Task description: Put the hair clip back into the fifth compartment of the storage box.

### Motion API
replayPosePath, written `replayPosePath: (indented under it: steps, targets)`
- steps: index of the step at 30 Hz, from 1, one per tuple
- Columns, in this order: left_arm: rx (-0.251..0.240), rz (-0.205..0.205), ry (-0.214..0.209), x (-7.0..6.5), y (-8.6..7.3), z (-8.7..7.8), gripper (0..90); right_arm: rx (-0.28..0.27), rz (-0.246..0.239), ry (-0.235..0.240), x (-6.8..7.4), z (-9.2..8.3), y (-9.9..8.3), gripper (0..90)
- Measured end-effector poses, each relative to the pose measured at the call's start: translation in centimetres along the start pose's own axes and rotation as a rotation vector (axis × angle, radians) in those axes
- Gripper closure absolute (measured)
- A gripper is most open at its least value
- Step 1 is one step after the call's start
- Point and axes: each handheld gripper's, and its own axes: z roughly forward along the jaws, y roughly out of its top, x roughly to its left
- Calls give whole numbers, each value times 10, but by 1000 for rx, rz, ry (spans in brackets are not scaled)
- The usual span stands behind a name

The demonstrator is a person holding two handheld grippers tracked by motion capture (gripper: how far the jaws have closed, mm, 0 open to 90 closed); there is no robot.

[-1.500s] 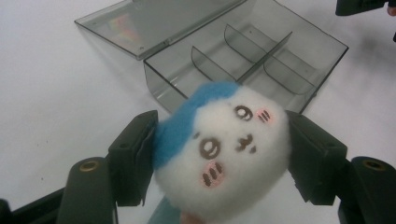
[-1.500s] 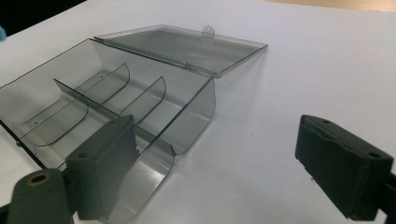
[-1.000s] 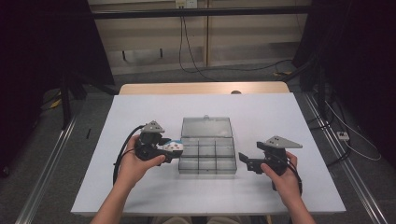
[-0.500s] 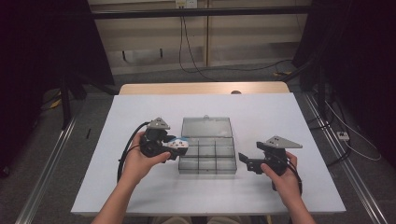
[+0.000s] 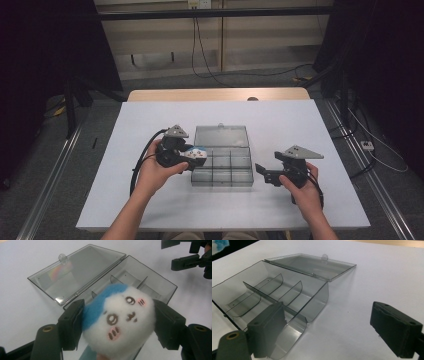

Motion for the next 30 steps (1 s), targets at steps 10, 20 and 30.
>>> replayPosePath:
  steps: [10, 20, 30]
  targets:
    - [4, 9, -16, -5, 3, 8, 321, -8, 3, -5, -2, -4, 0, 122]
    - [-3, 7, -33, -8, 4, 16, 321, -9, 0, 1, -1, -3, 1, 122]
    - [5, 5, -35, -10, 2, 25, 321, -9, -6, -5, -2, -3, 1, 121]
